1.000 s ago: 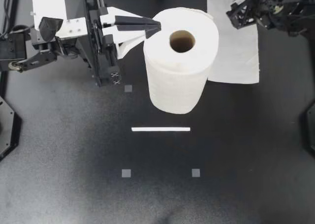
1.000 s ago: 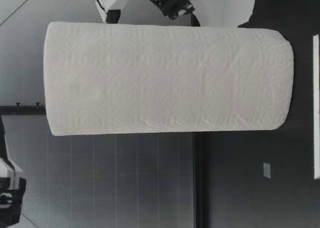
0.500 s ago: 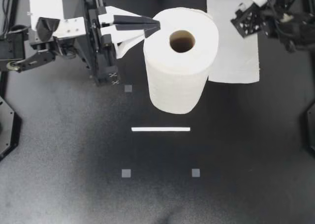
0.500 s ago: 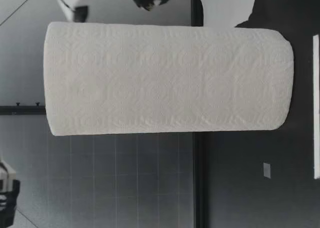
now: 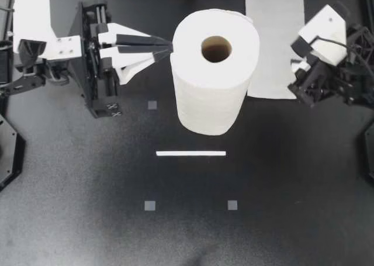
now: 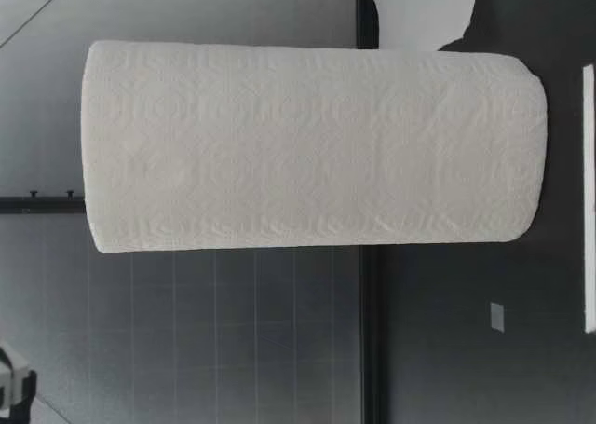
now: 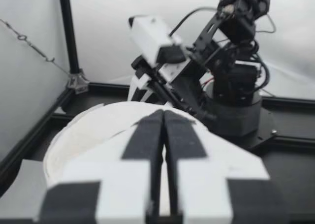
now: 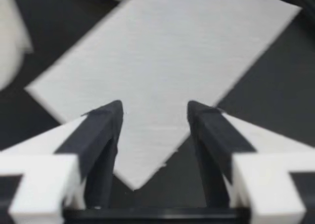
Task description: Pick up a piece of paper towel and place it on the spilled liquid.
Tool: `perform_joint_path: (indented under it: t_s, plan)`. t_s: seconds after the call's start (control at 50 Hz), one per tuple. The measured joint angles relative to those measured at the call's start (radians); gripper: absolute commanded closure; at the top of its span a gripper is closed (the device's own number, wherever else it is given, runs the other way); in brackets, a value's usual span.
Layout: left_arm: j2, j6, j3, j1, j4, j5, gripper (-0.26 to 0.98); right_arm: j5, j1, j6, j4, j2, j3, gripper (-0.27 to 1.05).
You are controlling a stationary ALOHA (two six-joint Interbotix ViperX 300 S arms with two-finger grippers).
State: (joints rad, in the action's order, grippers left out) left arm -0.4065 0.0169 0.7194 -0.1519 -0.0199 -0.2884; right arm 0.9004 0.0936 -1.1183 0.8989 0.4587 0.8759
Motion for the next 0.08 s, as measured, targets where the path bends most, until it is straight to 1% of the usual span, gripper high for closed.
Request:
perform_joint_path:
  t_s: [0.08]
  plan:
    - [-0.011, 0.002, 0.003, 0.006, -0.002, 0.002, 0.61, 0.002, -0.055, 0.0, -0.023, 0.044, -0.021, 0.3]
